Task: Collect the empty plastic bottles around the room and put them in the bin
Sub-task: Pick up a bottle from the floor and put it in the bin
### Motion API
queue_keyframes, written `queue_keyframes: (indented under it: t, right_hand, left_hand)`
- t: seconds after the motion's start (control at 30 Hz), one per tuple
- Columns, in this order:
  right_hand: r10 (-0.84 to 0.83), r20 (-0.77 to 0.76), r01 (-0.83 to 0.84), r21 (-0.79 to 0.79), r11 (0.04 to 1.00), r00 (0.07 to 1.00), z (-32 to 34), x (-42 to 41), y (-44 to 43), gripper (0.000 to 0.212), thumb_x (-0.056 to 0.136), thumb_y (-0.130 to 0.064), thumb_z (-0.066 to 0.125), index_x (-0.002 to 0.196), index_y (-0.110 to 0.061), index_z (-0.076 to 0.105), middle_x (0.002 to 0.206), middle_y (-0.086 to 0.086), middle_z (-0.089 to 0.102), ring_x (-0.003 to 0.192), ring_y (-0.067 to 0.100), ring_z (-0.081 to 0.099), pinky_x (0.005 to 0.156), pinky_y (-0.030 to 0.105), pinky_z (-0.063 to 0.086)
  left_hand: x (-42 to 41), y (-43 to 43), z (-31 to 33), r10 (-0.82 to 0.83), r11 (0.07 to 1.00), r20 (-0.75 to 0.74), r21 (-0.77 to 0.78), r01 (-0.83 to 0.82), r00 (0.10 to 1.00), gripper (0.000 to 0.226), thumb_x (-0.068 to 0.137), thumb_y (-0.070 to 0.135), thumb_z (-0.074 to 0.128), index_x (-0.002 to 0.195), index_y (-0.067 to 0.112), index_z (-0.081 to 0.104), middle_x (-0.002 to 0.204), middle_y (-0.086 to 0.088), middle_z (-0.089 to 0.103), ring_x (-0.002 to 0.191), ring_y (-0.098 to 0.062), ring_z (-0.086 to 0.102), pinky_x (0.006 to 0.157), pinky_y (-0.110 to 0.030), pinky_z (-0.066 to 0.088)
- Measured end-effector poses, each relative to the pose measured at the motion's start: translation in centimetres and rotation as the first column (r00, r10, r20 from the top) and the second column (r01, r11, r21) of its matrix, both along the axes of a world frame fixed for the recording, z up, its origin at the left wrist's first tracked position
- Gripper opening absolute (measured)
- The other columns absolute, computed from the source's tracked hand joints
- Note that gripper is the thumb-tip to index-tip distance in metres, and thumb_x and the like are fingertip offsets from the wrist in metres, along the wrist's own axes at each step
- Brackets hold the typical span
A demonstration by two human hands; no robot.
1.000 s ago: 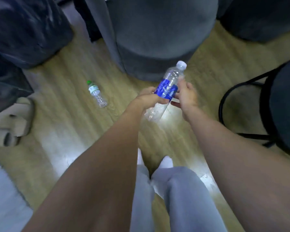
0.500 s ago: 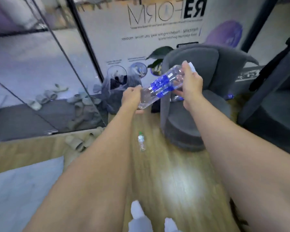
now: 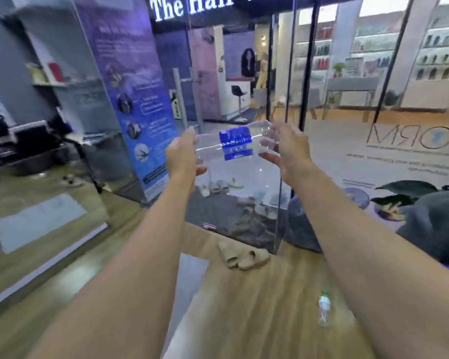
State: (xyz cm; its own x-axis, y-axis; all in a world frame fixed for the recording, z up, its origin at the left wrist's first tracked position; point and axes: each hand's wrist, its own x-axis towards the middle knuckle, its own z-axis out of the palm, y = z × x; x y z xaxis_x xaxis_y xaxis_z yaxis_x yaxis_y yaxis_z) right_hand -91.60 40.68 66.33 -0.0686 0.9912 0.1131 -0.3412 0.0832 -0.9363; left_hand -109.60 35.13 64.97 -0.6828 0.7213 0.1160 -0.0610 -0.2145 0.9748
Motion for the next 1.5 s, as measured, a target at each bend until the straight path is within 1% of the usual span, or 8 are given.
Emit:
queue_keyframes:
  t: [0.17,0.43,0.73,1.0,1.1,1.3,1.4,1.5]
  right_hand:
    - [0.273,-0.134,-0.284,-0.070,0.956,0.953,1.3,-15.6,-5.4,0.025,0.098,-0.040,0.055,0.100,-0.017,0.062,0.091,0.001,0.066,0.077,0.016,0.061,0.069,0.034,0.057]
    - [0.551,-0.241,-0.586,-0.106,0.803,0.799,-0.1,-37.9,-13.2,0.027,0.099,-0.046,0.050,0.105,-0.021,0.061,0.086,-0.008,0.065,0.057,0.007,0.057,0.048,0.021,0.045]
    - [0.783,-0.295,-0.837,-0.165,0.522,0.547,-1.0,-60.2,-25.5,0.049,0.090,-0.050,0.062,0.121,-0.013,0.065,0.111,0.008,0.075,0.083,0.022,0.066,0.064,0.030,0.055]
    - [0.885,-0.404,-0.967,-0.195,0.165,0.232,-2.4,-74.4,-40.7,0.032,0.091,-0.045,0.064,0.103,-0.015,0.069,0.107,0.006,0.073,0.090,0.022,0.065,0.084,0.033,0.056]
    - [0.912,-0.364,-0.975,-0.183,0.128,0.188,-2.8,-79.3,-46.9,0.039,0.091,-0.047,0.063,0.110,-0.013,0.068,0.114,0.010,0.073,0.091,0.024,0.065,0.095,0.039,0.054]
    - [0.938,-0.305,-0.975,-0.191,0.111,0.167,-2.3,-89.0,-58.2,0.039,0.092,-0.048,0.061,0.111,-0.015,0.066,0.084,-0.002,0.070,0.071,0.015,0.063,0.066,0.028,0.054]
    - [0.946,-0.287,-0.975,-0.200,0.096,0.152,-3.0,-94.3,-62.8,0.037,0.093,-0.047,0.061,0.112,-0.015,0.065,0.083,-0.001,0.071,0.076,0.018,0.063,0.073,0.034,0.052]
    - [0.956,-0.266,-0.976,-0.207,0.068,0.123,-3.7,-100.1,-67.2,0.036,0.093,-0.047,0.060,0.110,-0.015,0.066,0.084,-0.002,0.072,0.079,0.018,0.066,0.083,0.038,0.056]
  left_hand:
    - [-14.0,-8.7,2.5,0.200,0.976,-0.031,0.090,-0.196,0.979,0.028,0.089,0.042,0.058,0.078,0.017,0.056,0.074,-0.005,0.057,0.054,-0.020,0.057,0.039,-0.021,0.040]
    - [-29.6,-22.2,1.6,0.516,0.857,-0.131,0.084,-0.509,0.846,0.024,0.096,0.036,0.053,0.086,0.014,0.056,0.079,-0.004,0.057,0.060,-0.019,0.056,0.038,-0.025,0.044]
    - [-43.6,-37.4,1.0,0.799,0.593,-0.123,-0.006,-0.805,0.589,0.038,0.094,0.041,0.057,0.111,0.007,0.063,0.088,-0.005,0.061,0.068,-0.018,0.060,0.043,-0.026,0.049]
    - [-54.1,-52.0,-0.8,0.931,0.359,-0.070,-0.005,-0.933,0.359,0.036,0.089,0.047,0.062,0.109,0.017,0.059,0.097,-0.008,0.063,0.070,-0.018,0.062,0.048,-0.026,0.049]
    - [-58.3,-58.0,-1.2,0.942,0.331,-0.046,-0.019,-0.944,0.331,0.033,0.092,0.045,0.060,0.107,0.015,0.059,0.092,-0.005,0.061,0.072,-0.020,0.062,0.050,-0.028,0.052]
    - [-67.8,-69.0,-1.9,0.964,0.265,-0.020,-0.060,-0.962,0.267,0.027,0.094,0.044,0.056,0.097,0.018,0.058,0.097,-0.010,0.063,0.073,-0.022,0.065,0.061,-0.035,0.057]
    - [-72.8,-73.6,-2.9,0.977,0.212,-0.020,-0.079,-0.974,0.214,0.032,0.095,0.045,0.054,0.096,0.013,0.059,0.091,-0.009,0.062,0.073,-0.025,0.064,0.048,-0.029,0.054]
    - [-77.8,-77.7,-3.8,0.986,0.156,-0.043,-0.102,-0.982,0.161,0.038,0.096,0.046,0.052,0.103,0.010,0.063,0.096,-0.010,0.066,0.077,-0.026,0.068,0.054,-0.032,0.057]
